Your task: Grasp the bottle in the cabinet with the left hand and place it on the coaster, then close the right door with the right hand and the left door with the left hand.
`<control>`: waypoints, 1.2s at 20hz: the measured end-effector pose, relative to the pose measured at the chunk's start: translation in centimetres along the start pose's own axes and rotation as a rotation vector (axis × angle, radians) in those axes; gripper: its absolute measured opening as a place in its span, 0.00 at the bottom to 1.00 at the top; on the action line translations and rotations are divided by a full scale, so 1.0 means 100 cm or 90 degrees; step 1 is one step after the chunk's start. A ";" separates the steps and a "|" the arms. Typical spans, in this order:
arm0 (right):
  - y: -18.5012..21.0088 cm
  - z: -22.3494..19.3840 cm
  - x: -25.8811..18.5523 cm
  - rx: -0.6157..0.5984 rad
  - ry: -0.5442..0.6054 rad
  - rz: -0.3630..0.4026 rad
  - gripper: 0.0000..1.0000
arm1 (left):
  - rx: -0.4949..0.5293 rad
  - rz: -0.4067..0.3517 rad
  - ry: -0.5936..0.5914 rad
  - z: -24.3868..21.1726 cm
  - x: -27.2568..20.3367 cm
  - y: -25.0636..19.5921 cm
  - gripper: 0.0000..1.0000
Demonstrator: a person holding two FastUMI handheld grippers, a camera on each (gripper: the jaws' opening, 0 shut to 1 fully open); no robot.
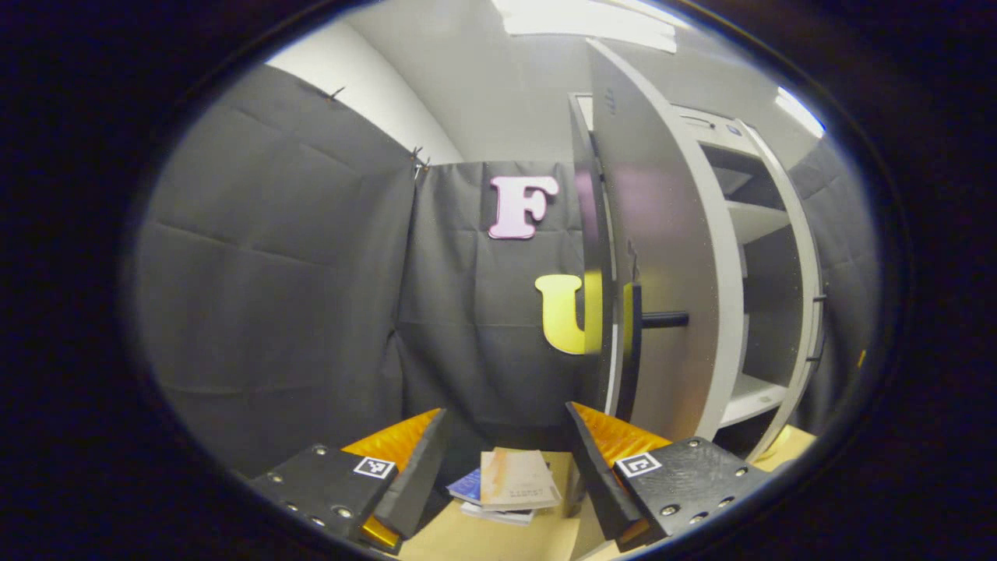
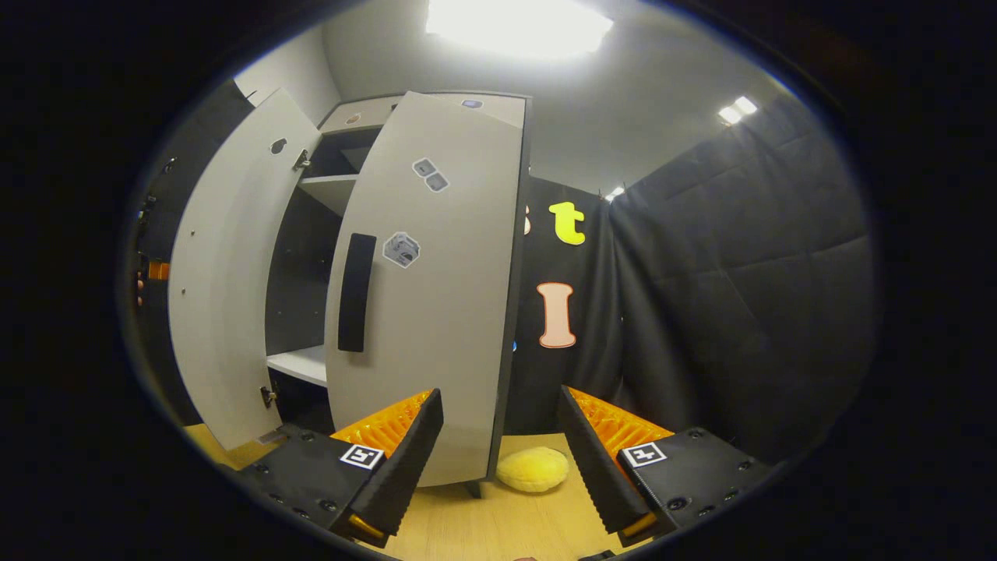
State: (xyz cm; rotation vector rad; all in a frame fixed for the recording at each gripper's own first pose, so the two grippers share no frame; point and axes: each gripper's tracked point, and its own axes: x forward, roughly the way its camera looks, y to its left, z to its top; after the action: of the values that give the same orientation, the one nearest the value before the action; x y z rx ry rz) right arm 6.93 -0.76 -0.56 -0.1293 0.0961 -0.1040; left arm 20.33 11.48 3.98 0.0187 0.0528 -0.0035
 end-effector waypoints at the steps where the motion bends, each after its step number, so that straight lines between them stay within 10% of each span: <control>1: -0.003 -0.001 -0.001 -0.005 -0.001 0.001 0.95 | 0.011 0.004 -0.005 0.001 -0.001 -0.002 0.94; 24: -0.087 -0.022 -0.018 0.002 0.012 -0.037 0.95 | 0.023 -0.105 -0.043 0.014 -0.004 -0.183 0.94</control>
State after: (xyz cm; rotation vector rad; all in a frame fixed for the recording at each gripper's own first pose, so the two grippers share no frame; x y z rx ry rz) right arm 4.06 -9.39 -1.38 -0.1281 0.1112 -0.1638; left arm 19.90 -6.85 5.10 0.0497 -0.0127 -0.1706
